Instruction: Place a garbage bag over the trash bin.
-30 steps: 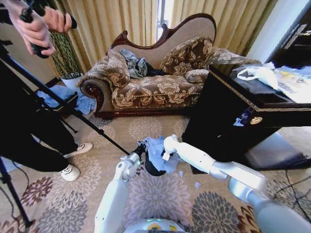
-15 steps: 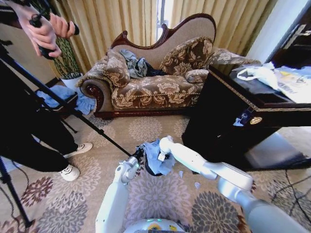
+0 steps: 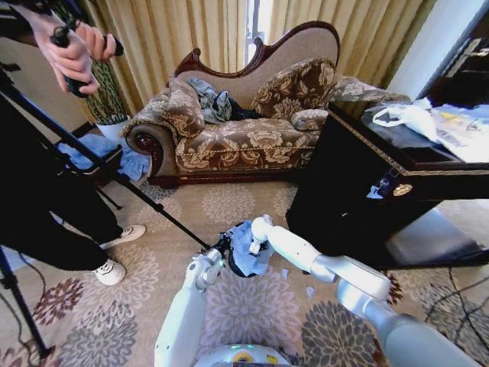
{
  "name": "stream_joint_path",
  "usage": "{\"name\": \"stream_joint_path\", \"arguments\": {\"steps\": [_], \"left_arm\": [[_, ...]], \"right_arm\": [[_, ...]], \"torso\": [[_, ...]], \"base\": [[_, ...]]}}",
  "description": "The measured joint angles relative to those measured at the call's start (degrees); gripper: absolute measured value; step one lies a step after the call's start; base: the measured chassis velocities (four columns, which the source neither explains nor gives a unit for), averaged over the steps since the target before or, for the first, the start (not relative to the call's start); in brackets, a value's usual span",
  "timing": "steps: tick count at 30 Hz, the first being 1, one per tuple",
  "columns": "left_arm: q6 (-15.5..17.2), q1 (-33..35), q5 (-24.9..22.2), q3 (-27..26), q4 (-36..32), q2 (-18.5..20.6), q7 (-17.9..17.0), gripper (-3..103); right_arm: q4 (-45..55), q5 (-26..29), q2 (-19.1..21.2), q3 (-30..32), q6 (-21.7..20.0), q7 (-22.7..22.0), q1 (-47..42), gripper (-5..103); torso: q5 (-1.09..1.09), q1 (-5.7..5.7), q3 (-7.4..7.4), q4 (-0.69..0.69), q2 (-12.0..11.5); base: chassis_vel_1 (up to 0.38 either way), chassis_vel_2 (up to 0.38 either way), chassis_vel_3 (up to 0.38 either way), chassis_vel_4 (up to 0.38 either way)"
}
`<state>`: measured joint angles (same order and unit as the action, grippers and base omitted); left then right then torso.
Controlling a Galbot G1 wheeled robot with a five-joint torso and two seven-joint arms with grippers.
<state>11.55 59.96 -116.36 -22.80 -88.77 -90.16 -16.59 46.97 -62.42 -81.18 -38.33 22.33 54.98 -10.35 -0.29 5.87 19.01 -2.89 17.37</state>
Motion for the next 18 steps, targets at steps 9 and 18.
{"name": "stream_joint_path", "arguments": {"steps": [9,18], "left_arm": [[0.0,-1.4,2.1,0.9,2.0,-1.3,1.5,0],[0.0,-0.3,3.1,1.9,2.9,-1.8,1.6,0]], "right_arm": [[-4.9,-4.7,-2.8,2.5,1.0,-3.0,-1.2,0],[-2.7,-3.9,-0.5,2.5,1.3,-2.0,-1.1,0]], "torso": [[0.01,0.00,0.00,0.01,0.0],[0.06,0.00,0.00,-0.02,0.0]], "base": [[0.000,0.000,0.000,0.000],[0.000,0.000,0.000,0.000]]}}
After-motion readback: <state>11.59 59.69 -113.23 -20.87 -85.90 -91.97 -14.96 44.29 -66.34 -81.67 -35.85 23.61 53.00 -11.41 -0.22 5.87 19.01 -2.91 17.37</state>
